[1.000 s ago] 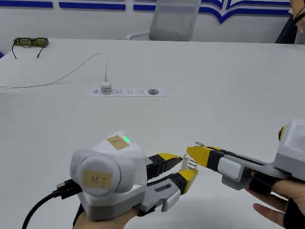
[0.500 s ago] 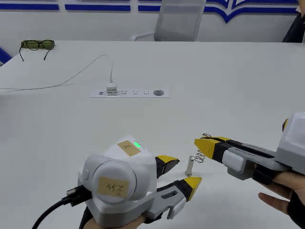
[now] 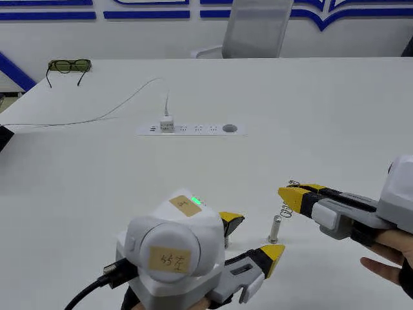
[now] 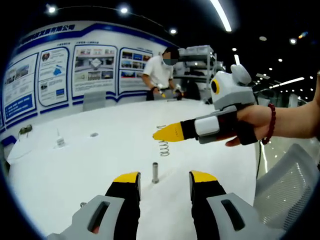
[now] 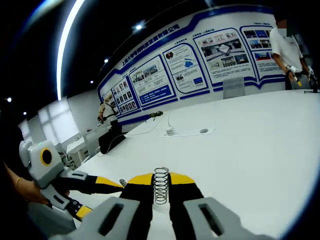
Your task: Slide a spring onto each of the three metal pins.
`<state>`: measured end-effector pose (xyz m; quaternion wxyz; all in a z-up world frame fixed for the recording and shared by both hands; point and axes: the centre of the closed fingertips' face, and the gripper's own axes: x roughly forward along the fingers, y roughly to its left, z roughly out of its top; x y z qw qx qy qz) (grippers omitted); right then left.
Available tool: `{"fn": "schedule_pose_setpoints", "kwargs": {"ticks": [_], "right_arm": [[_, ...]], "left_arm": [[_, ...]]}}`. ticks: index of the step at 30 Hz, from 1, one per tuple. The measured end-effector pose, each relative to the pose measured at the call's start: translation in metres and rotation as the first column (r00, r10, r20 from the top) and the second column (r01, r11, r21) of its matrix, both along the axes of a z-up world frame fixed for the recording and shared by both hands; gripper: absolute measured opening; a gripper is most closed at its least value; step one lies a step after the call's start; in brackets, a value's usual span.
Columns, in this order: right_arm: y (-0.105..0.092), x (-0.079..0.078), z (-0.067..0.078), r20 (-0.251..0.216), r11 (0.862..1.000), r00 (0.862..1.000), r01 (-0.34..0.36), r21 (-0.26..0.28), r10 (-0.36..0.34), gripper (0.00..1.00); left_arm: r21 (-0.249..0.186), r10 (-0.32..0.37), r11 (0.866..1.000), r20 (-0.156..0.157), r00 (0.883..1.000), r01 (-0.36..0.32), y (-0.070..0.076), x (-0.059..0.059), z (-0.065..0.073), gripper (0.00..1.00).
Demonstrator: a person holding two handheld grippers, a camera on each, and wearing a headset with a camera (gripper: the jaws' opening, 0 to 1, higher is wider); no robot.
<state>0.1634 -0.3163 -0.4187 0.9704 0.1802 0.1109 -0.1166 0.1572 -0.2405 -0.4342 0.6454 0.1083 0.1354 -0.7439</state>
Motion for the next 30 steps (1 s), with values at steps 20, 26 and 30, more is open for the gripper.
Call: {"fn": "schedule_pose_setpoints", "kwargs": {"ticks": [20,26,30], "right_arm": [[-0.019,0.010,-0.028,-0.051,0.998,0.997,0.048,-0.040,-0.050,0.12],[-0.020,0.010,-0.033,-0.041,0.998,0.997,0.065,-0.002,-0.065,0.12],[-0.018,0.011,-0.034,-0.041,0.998,0.997,0.063,0.000,-0.063,0.12]], "left_arm": [[-0.010,0.050,0.999,0.007,0.999,-0.050,0.003,0.015,0.011,0.48],[-0.004,0.062,0.998,0.004,0.998,-0.062,0.005,0.016,0.010,0.49],[0.003,0.065,0.998,0.006,0.998,-0.065,0.008,0.016,0.009,0.49]]}}
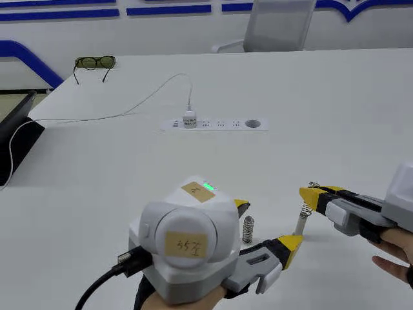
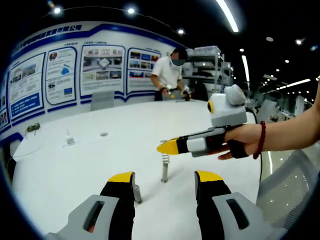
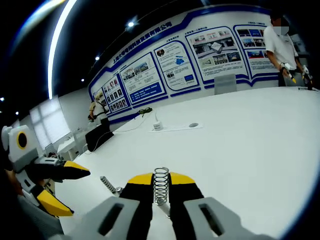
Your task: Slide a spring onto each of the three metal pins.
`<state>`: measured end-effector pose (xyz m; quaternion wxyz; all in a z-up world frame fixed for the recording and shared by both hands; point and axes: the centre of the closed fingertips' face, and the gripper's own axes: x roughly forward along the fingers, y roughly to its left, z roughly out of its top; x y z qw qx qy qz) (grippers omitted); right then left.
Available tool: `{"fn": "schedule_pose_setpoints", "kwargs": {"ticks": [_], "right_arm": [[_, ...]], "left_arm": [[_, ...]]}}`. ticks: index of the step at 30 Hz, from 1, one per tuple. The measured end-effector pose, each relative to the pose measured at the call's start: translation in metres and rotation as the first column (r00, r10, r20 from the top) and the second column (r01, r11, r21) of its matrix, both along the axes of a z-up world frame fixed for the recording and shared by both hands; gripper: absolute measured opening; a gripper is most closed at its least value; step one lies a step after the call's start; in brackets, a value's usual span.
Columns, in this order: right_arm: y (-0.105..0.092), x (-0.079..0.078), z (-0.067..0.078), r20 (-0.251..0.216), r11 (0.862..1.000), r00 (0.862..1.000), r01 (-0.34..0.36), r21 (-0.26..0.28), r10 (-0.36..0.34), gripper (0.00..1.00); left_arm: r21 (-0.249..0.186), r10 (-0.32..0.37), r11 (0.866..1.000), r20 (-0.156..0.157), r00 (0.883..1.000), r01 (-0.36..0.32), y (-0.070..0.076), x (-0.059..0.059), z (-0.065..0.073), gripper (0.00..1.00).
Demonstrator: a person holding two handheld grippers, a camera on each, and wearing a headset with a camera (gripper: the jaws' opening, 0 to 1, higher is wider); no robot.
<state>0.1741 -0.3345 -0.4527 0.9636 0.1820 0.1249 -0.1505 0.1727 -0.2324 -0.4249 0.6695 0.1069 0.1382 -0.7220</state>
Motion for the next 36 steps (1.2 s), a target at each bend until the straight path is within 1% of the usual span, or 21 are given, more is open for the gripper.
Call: {"fn": "schedule_pose_setpoints", "kwargs": {"ticks": [5,9,15,19,22,24,27,29,36], "right_arm": [[0.004,0.001,-0.001,0.001,1.000,1.000,-0.014,-0.024,0.014,0.12],[0.005,0.001,-0.002,-0.002,0.999,1.000,-0.023,-0.037,0.023,0.12],[0.009,0.001,-0.004,-0.022,0.997,0.999,-0.034,-0.070,0.032,0.12],[0.012,0.000,-0.007,-0.059,0.991,0.997,-0.053,-0.123,0.046,0.13],[0.015,0.000,-0.010,-0.099,0.983,0.993,-0.076,-0.164,0.060,0.13],[0.015,0.000,-0.012,-0.110,0.979,0.992,-0.082,-0.184,0.062,0.12],[0.013,-0.001,-0.018,-0.132,0.977,0.989,-0.092,-0.191,0.067,0.08],[0.012,-0.001,-0.021,-0.141,0.979,0.988,-0.090,-0.184,0.064,0.07],[0.011,-0.002,-0.019,-0.133,0.982,0.989,-0.083,-0.172,0.061,0.09]], "left_arm": [[0.004,0.007,1.000,-0.006,1.000,-0.007,0.003,0.001,0.000,0.49],[-0.003,0.016,1.000,-0.015,1.000,-0.016,0.005,0.002,0.002,0.49],[-0.002,0.028,1.000,-0.016,0.999,-0.028,0.007,0.005,0.002,0.49],[0.000,0.030,1.000,-0.016,0.999,-0.030,0.008,0.005,0.002,0.50],[0.000,0.033,0.999,-0.017,0.999,-0.033,0.010,0.006,0.002,0.50],[-0.002,0.034,0.999,-0.015,0.999,-0.034,0.011,0.007,0.003,0.50],[-0.005,0.038,0.999,-0.014,0.999,-0.038,0.013,0.008,0.004,0.49],[-0.002,0.041,0.999,-0.013,0.999,-0.041,0.015,0.009,0.004,0.49],[0.001,0.055,0.998,-0.015,0.998,-0.055,0.019,0.014,0.003,0.49]]}}
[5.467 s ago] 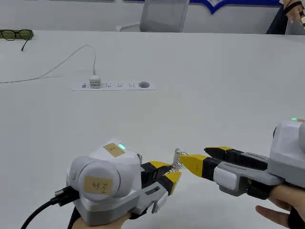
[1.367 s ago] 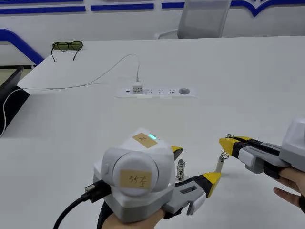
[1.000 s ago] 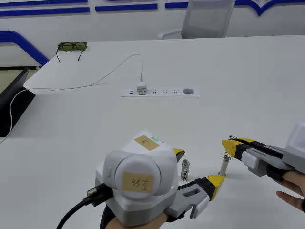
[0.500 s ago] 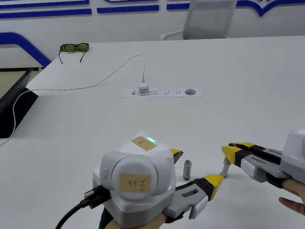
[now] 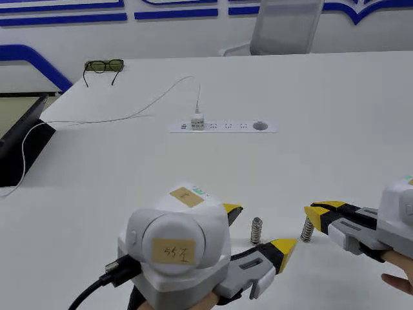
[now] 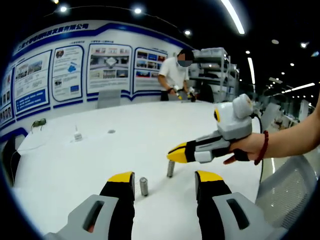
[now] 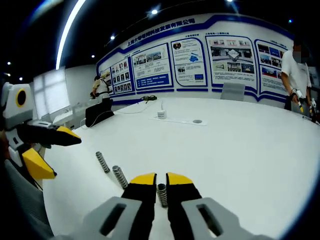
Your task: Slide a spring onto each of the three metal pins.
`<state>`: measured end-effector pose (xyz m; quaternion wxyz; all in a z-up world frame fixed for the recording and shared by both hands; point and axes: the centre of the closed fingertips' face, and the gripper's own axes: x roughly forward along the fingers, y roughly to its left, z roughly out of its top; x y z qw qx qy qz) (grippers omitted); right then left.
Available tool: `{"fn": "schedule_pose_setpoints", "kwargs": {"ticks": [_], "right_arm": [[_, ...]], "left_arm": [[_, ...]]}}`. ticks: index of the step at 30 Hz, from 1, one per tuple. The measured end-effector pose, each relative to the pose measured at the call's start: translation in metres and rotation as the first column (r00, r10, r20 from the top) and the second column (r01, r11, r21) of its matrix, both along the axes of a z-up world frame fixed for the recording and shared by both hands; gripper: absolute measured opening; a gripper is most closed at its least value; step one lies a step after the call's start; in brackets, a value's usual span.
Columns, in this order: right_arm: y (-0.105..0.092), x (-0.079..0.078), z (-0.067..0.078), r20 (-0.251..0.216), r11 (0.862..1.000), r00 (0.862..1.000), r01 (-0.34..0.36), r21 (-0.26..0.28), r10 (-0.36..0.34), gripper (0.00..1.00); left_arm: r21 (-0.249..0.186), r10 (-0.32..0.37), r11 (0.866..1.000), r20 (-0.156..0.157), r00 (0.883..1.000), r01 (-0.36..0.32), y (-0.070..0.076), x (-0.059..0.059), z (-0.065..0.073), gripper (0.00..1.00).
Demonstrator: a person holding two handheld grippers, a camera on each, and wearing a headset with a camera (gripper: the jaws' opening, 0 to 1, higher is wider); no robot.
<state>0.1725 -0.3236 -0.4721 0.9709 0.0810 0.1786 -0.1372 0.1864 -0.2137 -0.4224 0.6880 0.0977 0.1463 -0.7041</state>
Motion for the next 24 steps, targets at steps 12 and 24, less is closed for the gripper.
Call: {"fn": "schedule_pose_setpoints", "kwargs": {"ticks": [12,24], "right_arm": [[0.005,-0.004,0.004,0.000,1.000,1.000,0.000,0.004,0.000,0.16],[0.021,-0.019,0.021,-0.012,1.000,1.000,-0.026,0.017,0.026,0.34]], "left_arm": [[-0.005,0.029,1.000,0.007,1.000,-0.029,0.008,0.012,0.002,0.49],[0.006,0.068,0.998,0.025,0.997,-0.068,0.027,0.033,0.007,0.54]]}}
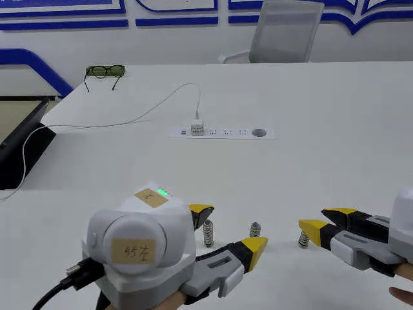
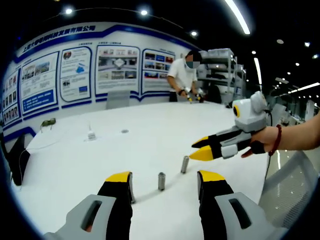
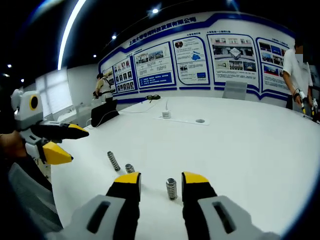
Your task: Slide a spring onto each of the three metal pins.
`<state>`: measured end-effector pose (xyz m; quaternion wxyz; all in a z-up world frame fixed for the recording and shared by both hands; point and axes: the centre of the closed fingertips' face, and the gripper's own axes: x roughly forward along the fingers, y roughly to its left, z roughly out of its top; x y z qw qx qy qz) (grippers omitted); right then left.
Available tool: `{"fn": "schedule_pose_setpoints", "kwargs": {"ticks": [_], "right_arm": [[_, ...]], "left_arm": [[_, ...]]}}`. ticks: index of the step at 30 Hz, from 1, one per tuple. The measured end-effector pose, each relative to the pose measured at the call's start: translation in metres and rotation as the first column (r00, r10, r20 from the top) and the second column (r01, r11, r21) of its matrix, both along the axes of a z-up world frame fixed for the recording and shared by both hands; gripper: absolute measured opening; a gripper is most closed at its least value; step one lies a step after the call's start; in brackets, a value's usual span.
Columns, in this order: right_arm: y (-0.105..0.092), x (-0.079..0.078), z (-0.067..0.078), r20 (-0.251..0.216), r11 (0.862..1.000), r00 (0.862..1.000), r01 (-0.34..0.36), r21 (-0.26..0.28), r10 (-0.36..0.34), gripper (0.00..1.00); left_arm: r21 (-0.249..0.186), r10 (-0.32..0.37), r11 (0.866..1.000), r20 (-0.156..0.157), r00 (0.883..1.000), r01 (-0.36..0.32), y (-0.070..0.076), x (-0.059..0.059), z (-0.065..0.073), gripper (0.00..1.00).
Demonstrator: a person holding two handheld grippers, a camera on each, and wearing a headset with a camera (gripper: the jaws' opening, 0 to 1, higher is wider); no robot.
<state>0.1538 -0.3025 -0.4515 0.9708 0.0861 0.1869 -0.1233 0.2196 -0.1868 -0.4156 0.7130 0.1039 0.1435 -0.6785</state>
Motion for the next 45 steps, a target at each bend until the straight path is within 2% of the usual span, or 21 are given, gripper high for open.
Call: {"fn": "schedule_pose_setpoints", "kwargs": {"ticks": [5,7,10,16,20,22,30,33,36,41,45], "right_arm": [[0.007,-0.009,0.012,0.000,1.000,1.000,-0.001,0.027,0.001,0.45],[0.011,-0.013,0.018,0.010,1.000,1.000,0.002,0.027,-0.002,0.47],[0.016,-0.018,0.024,0.011,0.999,1.000,0.006,0.049,-0.007,0.52],[0.027,-0.030,0.038,0.020,0.999,1.000,-0.010,0.044,0.009,0.59],[0.033,-0.039,0.043,0.012,0.999,1.000,-0.024,0.039,0.023,0.63],[0.036,-0.043,0.043,0.000,0.999,1.000,-0.026,0.044,0.026,0.65],[0.055,-0.058,0.037,-0.011,0.997,0.999,-0.047,0.069,0.048,0.74],[0.062,-0.063,0.037,-0.010,0.997,0.998,-0.054,0.061,0.054,0.75],[0.066,-0.066,0.036,-0.011,0.997,0.998,-0.053,0.060,0.054,0.78],[0.071,-0.071,0.034,-0.050,0.998,0.997,-0.066,0.016,0.067,0.81],[0.074,-0.076,0.029,-0.067,0.997,0.995,-0.070,0.023,0.072,0.83]], "left_arm": [[0.006,0.029,1.000,-0.004,1.000,-0.029,0.012,0.012,-0.002,0.57],[0.028,0.036,0.999,-0.003,0.999,-0.036,0.018,0.016,-0.007,0.57],[0.034,0.045,0.998,0.000,0.999,-0.045,0.026,0.019,-0.008,0.59],[0.053,0.054,0.997,0.018,0.998,-0.055,0.041,0.024,-0.009,0.64],[0.065,0.063,0.996,0.015,0.998,-0.064,0.050,0.027,-0.011,0.66],[0.081,0.067,0.994,0.016,0.998,-0.068,0.055,0.028,-0.013,0.68],[0.085,0.068,0.994,0.014,0.998,-0.069,0.069,0.026,-0.006,0.74],[0.081,0.067,0.994,0.017,0.998,-0.068,0.073,0.026,-0.003,0.77],[0.087,0.074,0.993,-0.001,0.997,-0.074,0.075,0.025,-0.002,0.79],[0.088,0.075,0.993,-0.003,0.997,-0.074,0.077,0.021,0.000,0.83],[0.091,0.067,0.994,-0.015,0.998,-0.065,0.078,0.018,-0.002,0.86]]}}
